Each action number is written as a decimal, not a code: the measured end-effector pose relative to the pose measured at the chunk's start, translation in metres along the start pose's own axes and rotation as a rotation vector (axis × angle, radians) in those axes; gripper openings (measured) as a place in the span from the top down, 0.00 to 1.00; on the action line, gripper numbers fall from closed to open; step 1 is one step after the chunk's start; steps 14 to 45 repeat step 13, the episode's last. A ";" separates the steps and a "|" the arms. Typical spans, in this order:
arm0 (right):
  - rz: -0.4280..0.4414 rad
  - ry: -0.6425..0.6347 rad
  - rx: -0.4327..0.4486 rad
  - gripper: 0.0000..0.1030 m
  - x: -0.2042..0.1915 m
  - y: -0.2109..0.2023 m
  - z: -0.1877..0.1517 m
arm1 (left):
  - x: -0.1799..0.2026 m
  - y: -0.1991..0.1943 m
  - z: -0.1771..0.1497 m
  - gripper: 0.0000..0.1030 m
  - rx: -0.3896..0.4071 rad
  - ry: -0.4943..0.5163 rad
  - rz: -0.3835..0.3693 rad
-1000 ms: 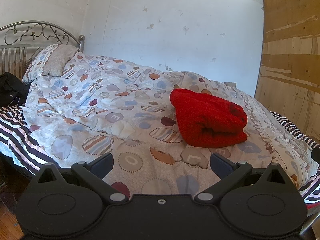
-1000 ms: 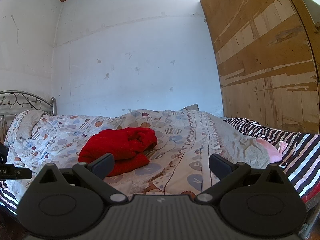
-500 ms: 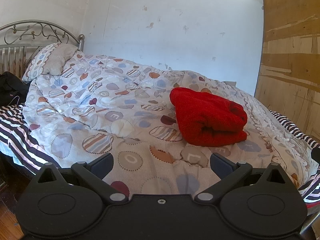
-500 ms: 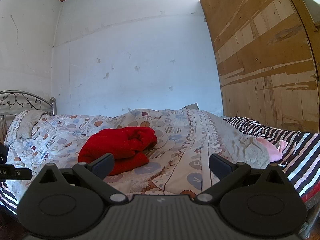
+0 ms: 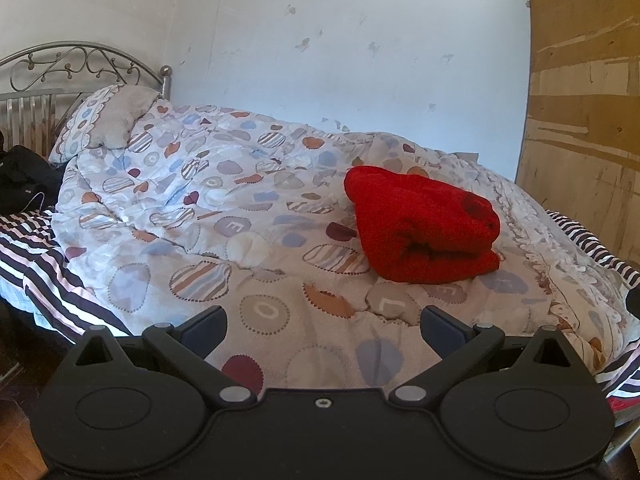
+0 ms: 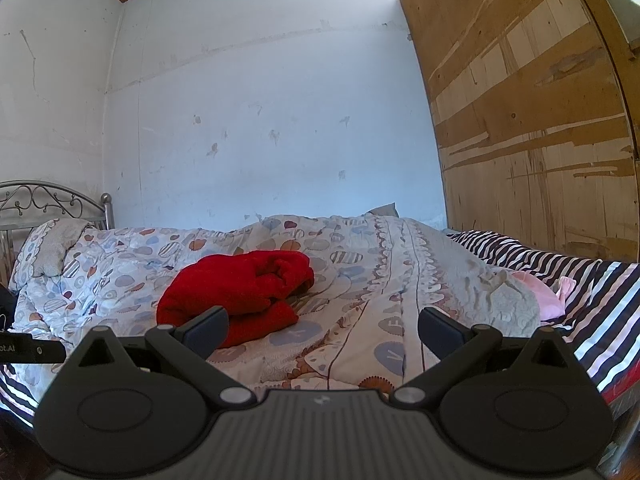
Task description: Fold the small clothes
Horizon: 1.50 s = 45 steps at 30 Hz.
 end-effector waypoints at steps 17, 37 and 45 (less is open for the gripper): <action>-0.003 0.004 -0.007 0.00 -0.001 0.001 -0.002 | 0.001 0.000 -0.001 0.01 -0.001 0.002 -0.008; -0.003 0.004 -0.007 0.00 -0.001 0.001 -0.002 | 0.001 0.000 -0.001 0.01 -0.001 0.002 -0.008; -0.003 0.004 -0.007 0.00 -0.001 0.001 -0.002 | 0.001 0.000 -0.001 0.01 -0.001 0.002 -0.008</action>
Point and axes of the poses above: each gripper's, at about its wrist camera, not at the fingertips, and y roughly the way its jaws point, x to its right, z to its top, the point moved 9 cm from there along y, roughly the way its jaws point, and after that the axes turned 2 degrees about x, right-handed, at the moved point
